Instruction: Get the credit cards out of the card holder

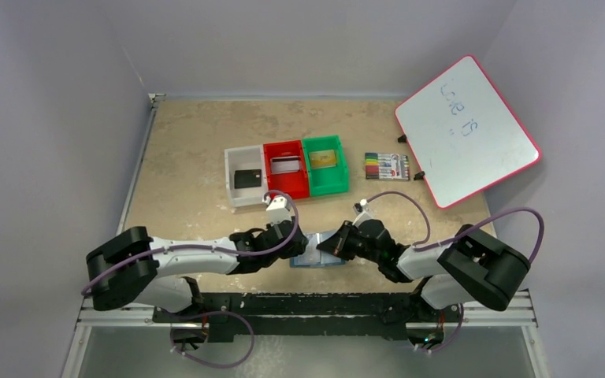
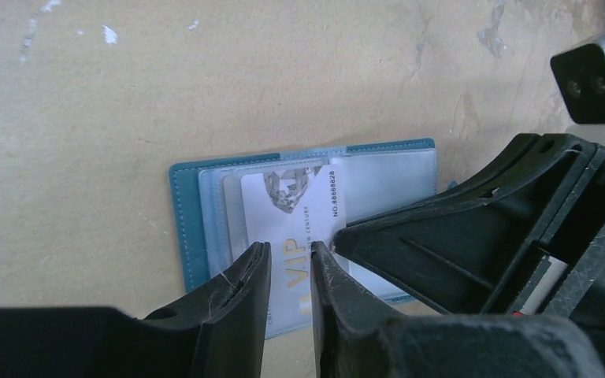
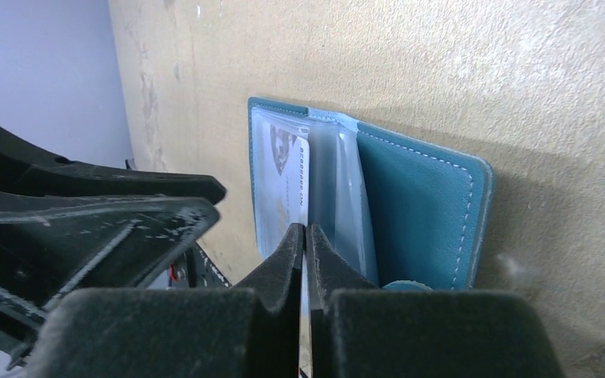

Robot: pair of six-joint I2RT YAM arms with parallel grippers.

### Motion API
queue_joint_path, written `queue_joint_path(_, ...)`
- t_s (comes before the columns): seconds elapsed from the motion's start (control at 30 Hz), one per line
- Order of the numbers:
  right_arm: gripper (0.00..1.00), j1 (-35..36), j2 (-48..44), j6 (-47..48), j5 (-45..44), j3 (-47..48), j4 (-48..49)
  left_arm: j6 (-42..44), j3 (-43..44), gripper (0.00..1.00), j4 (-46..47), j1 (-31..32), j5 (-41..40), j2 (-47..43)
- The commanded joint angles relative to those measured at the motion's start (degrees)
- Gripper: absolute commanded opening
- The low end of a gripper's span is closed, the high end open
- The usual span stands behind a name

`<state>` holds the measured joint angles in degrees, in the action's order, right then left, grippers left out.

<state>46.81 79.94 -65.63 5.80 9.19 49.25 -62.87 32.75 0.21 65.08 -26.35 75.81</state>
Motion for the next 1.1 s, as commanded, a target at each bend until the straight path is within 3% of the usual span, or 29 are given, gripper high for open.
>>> queue_joint_path(0.0, 0.00, -0.1, -0.5, 0.4, 0.0, 0.0, 0.8, 0.8, 1.8, 0.23, 7.9, 0.3, 4.6, 4.1)
queue_joint_path(0.1, 0.00, -0.1, -0.7, 0.6, 0.1, 0.2, 0.2, 0.6, 1.3, 0.19, 10.1, 0.3, 6.3, 6.8)
queue_joint_path(0.23, 0.00, -0.2, -1.4, 0.8, -0.6, 0.5, -1.8, -1.3, 1.2, 0.06, 4.1, 0.4, 3.3, 9.4)
queue_joint_path(0.33, 0.00, -0.1, -3.5, 0.6, -2.1, 0.2, -3.8, -1.9, 0.4, 0.01, 0.6, 0.3, 1.6, 9.7)
queue_joint_path(0.97, 0.00, -1.4, -12.6, 4.4, -3.7, 0.6, -14.2, -0.9, 0.9, 0.00, -2.2, 0.4, 0.7, 10.6)
queue_joint_path(1.07, 0.04, -1.8, -12.4, 5.6, -2.3, 1.4, -14.6, -0.9, 0.8, 0.00, -2.1, 0.5, 0.9, 10.7)
